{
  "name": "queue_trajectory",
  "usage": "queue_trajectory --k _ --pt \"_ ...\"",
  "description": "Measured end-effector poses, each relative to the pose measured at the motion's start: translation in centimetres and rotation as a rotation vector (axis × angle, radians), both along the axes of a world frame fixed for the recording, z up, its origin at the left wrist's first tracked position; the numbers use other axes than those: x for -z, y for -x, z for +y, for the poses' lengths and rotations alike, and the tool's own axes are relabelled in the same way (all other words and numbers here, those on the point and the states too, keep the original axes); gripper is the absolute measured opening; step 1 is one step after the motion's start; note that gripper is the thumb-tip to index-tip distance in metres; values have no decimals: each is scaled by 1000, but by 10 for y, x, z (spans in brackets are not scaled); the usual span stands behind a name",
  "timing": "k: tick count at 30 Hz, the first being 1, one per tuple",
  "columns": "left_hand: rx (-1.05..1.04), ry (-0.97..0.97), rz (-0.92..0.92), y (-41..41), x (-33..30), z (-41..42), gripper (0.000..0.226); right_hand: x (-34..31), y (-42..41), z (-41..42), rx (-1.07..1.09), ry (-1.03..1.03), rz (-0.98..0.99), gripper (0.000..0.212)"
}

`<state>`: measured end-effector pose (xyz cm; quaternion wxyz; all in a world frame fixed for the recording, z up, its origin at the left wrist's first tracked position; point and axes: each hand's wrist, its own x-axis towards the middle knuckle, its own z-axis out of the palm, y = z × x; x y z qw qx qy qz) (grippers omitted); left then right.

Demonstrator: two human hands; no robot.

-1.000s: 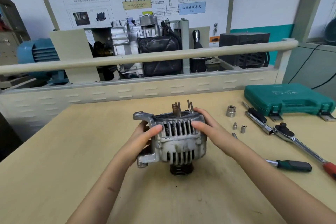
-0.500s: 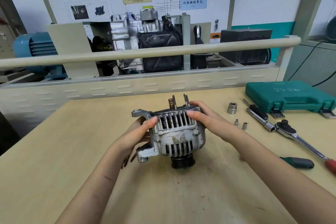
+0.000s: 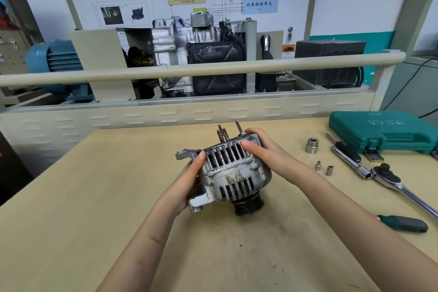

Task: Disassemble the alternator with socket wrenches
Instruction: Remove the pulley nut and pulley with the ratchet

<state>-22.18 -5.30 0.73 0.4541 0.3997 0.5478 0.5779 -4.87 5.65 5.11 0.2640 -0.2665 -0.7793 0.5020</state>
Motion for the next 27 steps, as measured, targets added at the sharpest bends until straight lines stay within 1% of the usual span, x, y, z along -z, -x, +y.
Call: queue_trajectory --k 3,5,7,10,13,17,18,19,21,23,26,27 --pt "0 -1 -31 0 2 -1 76 8 4 -5 -49 51 134 50" --pt "-3 10 -31 2 2 -2 77 13 9 -6 -11 41 204 44" --pt "3 6 -29 1 1 -3 79 16 12 -7 24 41 254 46" --pt "25 -1 25 -5 -7 -4 77 21 7 -12 60 93 342 51" --pt "99 18 136 -14 -22 -7 65 31 -7 -21 130 155 441 59" --pt "203 52 274 -22 -40 -9 49 40 -21 -34 203 248 547 59" --pt "222 72 309 -23 -45 -8 48 37 -23 -34 211 282 548 59" --pt "227 104 348 -23 -50 -5 51 33 -23 -32 218 306 522 59" --pt "224 207 421 -20 -60 5 67 23 -20 -23 232 343 417 60" --pt "184 305 453 -12 -70 17 77 9 -13 -11 214 399 315 59" --pt "153 329 476 -2 -83 32 72 -8 -3 7 103 420 216 51" --pt "168 314 454 1 -84 39 75 -13 -1 14 75 429 162 51"
